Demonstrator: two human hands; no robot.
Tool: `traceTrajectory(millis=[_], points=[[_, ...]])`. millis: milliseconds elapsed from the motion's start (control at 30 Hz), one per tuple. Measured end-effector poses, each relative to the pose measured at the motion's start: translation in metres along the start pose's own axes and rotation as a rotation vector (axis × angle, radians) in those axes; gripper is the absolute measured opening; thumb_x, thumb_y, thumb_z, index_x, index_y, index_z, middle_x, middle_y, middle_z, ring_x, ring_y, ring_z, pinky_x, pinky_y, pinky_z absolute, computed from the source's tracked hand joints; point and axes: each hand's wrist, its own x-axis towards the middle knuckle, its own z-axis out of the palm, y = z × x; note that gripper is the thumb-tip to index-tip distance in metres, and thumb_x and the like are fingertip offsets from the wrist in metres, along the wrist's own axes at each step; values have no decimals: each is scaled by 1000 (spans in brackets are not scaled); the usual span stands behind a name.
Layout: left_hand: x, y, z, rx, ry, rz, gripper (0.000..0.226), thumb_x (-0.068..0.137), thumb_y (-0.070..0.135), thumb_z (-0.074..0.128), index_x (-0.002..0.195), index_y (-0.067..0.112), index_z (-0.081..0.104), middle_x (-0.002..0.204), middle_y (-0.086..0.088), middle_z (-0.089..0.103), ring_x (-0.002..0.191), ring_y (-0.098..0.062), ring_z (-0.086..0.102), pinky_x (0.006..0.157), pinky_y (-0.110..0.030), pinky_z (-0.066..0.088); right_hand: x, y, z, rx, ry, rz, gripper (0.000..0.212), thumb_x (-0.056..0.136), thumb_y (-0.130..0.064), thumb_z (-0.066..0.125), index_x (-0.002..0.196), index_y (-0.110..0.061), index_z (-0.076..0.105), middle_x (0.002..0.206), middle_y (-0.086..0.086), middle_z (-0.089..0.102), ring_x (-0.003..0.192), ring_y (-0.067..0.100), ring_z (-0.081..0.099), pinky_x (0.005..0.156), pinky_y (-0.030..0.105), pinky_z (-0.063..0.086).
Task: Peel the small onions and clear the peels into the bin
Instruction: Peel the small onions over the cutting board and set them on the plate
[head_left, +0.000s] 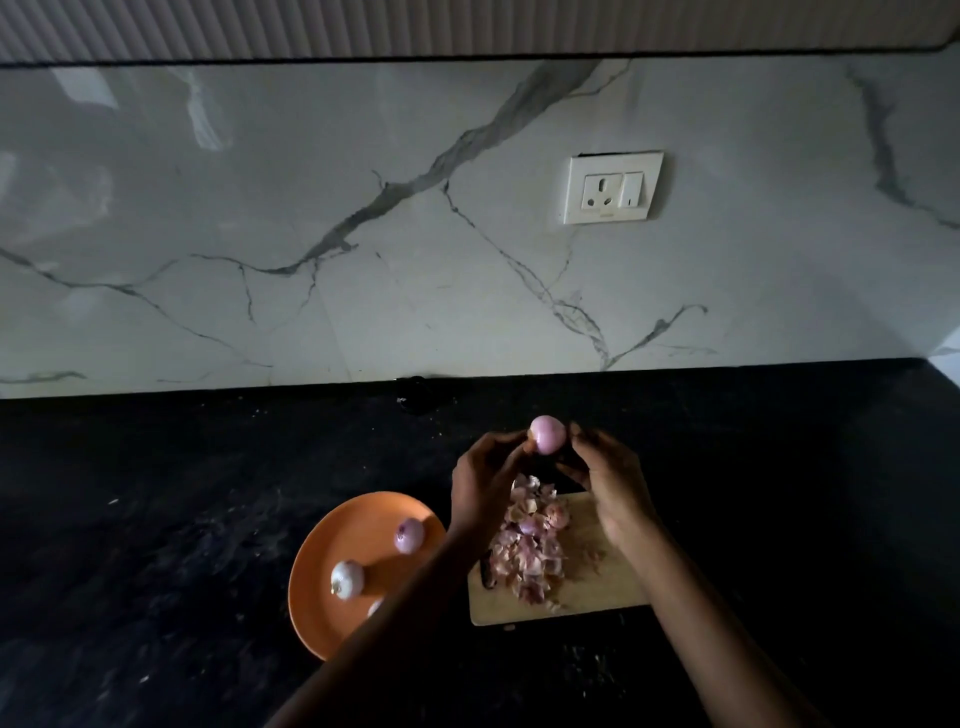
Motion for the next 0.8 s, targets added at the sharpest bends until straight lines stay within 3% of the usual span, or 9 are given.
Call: traceTrajectory(millis=[167,300,367,467,567,633,700,800], points=[[2,-2,-5,66,31,30,4,92,29,71,94,31,74,93,6,76,90,-13,73,85,-49,58,1,-2,-2,-78,-46,-45,19,97,-21,63,110,-8,71,107,11,73,97,20,73,76,26,58],[0,0,-8,235,85,143,3,94,26,69,95,28,71,85,14,72,84,2,68,74,-25,55,0,-3,2,-129,-57,-101,13,97,-20,64,100,-12,73,100,8,75,96,22,73,77,27,59],[0,0,-10,341,111,218,6,94,19,67,97,23,69,84,17,69,82,4,66,68,-14,49,1,-2,2,-160,-71,-118,12,96,-23,65,95,-15,74,94,6,76,95,24,73,83,34,60],[1,0,-12,424,118,282,2,95,24,66,95,22,67,85,15,66,80,1,64,66,-16,49,2,0,2,-207,-92,-120,16,92,-36,69,92,-21,76,94,4,77,96,23,73,93,50,56],[-1,4,-13,444,112,282,6,93,28,69,90,26,64,83,16,64,81,2,63,65,-10,47,1,2,4,-213,-89,-121,23,88,-44,70,94,-23,76,96,3,77,97,22,73,94,52,55],[-2,6,-10,409,124,231,9,93,29,67,88,27,61,79,16,64,77,4,63,63,-9,44,0,2,5,-169,-59,-114,15,91,-36,70,95,-23,76,97,3,77,98,21,73,95,51,56],[-2,5,-6,215,144,111,9,97,21,62,88,21,60,76,13,65,71,4,62,63,-11,45,0,3,5,-132,-61,-89,13,93,-30,69,98,-21,76,98,4,77,99,21,73,96,49,56],[1,1,-3,-48,132,-43,15,103,14,51,89,14,57,78,5,61,69,-3,58,66,-24,47,-1,4,2,-80,-58,-49,10,94,-24,67,99,-22,75,100,3,77,99,19,72,93,40,56]])
